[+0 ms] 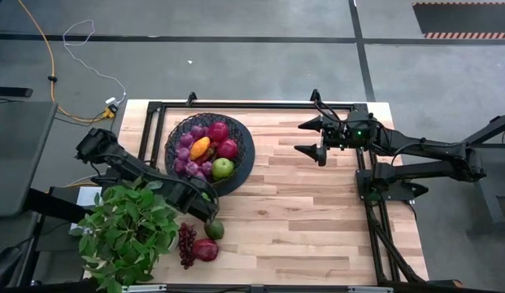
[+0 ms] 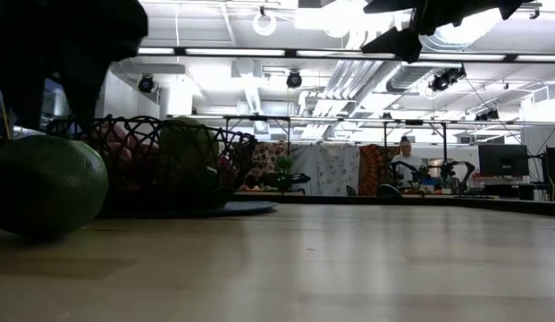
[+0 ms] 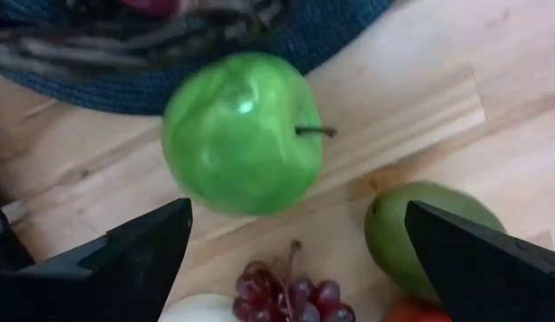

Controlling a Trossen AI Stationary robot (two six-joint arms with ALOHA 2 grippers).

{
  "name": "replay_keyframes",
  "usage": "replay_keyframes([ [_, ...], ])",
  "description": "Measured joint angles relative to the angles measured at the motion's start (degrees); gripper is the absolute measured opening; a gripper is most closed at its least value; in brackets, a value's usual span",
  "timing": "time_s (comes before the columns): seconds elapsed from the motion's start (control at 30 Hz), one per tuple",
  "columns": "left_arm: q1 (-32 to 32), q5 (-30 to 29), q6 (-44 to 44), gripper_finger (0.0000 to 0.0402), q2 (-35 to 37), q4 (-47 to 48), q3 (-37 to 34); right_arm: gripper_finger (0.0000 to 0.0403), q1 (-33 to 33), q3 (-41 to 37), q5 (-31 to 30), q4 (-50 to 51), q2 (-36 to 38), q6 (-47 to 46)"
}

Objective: Build produce basket
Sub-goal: Put the green apple into the wire basket

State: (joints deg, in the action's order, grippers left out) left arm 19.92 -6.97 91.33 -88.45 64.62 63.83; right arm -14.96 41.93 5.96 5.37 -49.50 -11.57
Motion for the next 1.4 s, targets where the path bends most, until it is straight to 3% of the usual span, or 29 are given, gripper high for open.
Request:
replay_keyframes([
  [0.43,-1.26,-0.57,2.01,0.0400,-0.11,-0.40,-4.32,0.0397,0.00,0.00,0.00,0.02,0.00,-0.39],
  [0.7,-1.15,-1.05,4.56,0.0400,-0.12,-6.33,-7.74,0.0397,0.00,0.00,0.00,0.01,0.00,-0.42],
  [0.87,-1.15,-4.15,6.04,0.0400,-0.12,-6.25,-7.85,0.0397,0.02,0.00,0.00,0.00,0.00,-1.49],
  [1.4,-1.15,-6.32,6.01,0.0400,-4.13,-7.93,-7.85,0.0397,0.01,0.00,0.00,-0.02,-0.07,-3.40],
])
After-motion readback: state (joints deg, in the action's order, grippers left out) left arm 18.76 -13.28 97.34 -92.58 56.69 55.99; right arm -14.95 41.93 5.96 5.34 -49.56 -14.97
